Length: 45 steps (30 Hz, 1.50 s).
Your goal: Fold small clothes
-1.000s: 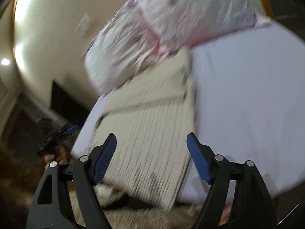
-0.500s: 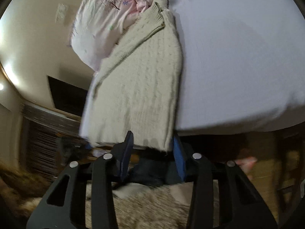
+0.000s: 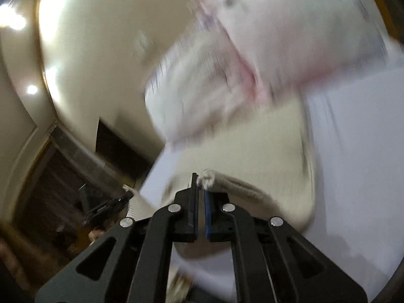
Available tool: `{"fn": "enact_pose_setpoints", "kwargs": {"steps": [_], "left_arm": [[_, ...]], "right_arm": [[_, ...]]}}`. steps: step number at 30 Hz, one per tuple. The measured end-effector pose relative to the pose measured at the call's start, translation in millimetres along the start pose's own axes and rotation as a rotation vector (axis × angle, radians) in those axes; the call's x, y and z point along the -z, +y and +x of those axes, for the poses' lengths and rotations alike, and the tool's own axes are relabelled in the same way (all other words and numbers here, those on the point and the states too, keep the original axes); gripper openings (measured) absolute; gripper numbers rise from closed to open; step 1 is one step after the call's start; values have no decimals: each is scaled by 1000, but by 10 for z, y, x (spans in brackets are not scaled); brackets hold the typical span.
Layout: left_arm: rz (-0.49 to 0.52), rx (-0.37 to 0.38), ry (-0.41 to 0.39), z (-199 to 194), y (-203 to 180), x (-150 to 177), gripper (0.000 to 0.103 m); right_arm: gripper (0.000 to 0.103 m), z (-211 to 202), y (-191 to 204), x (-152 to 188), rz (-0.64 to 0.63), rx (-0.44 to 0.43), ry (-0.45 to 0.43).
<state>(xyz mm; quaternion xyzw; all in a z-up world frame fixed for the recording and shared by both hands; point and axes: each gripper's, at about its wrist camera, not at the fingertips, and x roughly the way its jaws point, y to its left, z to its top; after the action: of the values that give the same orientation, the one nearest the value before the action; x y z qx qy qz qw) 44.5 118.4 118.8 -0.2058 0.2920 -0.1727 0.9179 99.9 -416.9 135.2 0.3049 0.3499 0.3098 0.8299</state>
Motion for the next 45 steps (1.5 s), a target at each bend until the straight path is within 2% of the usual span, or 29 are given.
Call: {"fn": "enact_pose_setpoints", "kwargs": {"steps": [1, 2, 4, 5, 7, 8, 10, 11, 13, 14, 16, 19, 22, 24, 28, 31, 34, 39, 41, 43, 45], "left_arm": [[-3, -46, -28, 142, 34, -164, 7], [-11, -132, -49, 410, 112, -389, 7], [-25, -247, -15, 972, 298, -655, 7], [-56, -274, 8, 1163, 387, -701, 7], [-158, -296, 87, 1557, 650, -741, 7], [-184, -295, 99, 1617, 701, -743, 7], [-211, -244, 77, 1531, 777, -765, 7], [-199, -211, 61, 1420, 784, -798, 8], [-173, -148, 97, 1219, 803, -830, 13], [-159, -125, 126, 1143, 799, -819, 15], [-87, -116, 179, 1025, 747, -754, 19], [32, -186, 317, 1166, 558, -558, 21], [37, -208, 431, 1290, 544, -318, 21], [30, -230, 465, 1353, 571, -222, 21], [58, -265, 479, 1373, 548, -118, 21], [62, -297, 466, 1321, 569, -146, 21], [25, -267, 444, 1195, 621, -161, 21], [-48, -229, 478, 1218, 747, -127, 21], [-60, -219, 467, 1210, 744, -129, 21], [-56, -218, 458, 1194, 725, -126, 21], [-39, -224, 457, 1197, 688, -120, 20]], "right_arm": [[4, 155, -28, -106, -2, 18, -16], [4, 424, -106, -261, -2, 76, -31], [4, 1022, -362, -437, 21, 229, -12], [4, 1214, -473, -441, 33, 288, 7], [4, 1582, -766, -404, 73, 448, 31], [4, 1656, -837, -379, 76, 484, 28], [11, 1668, -898, -360, 81, 533, -17], [15, 1616, -905, -352, 86, 537, -49], [58, 1540, -867, -340, 92, 510, -53], [63, 1514, -851, -334, 90, 486, -55], [63, 1492, -787, -343, 70, 430, -44], [63, 1552, -712, -305, 60, 382, -5], [63, 1665, -685, -270, 58, 365, 33], [63, 1684, -655, -219, 42, 374, 55], [63, 1698, -685, -155, 13, 398, 72], [63, 1715, -720, -163, -10, 446, 83], [63, 1757, -814, -166, 0, 460, 115], [62, 1889, -963, -149, 27, 484, 190], [57, 1925, -991, -150, 23, 507, 205], [46, 1960, -1019, -151, 18, 538, 227], [41, 1976, -1066, -153, 29, 563, 236]]}}
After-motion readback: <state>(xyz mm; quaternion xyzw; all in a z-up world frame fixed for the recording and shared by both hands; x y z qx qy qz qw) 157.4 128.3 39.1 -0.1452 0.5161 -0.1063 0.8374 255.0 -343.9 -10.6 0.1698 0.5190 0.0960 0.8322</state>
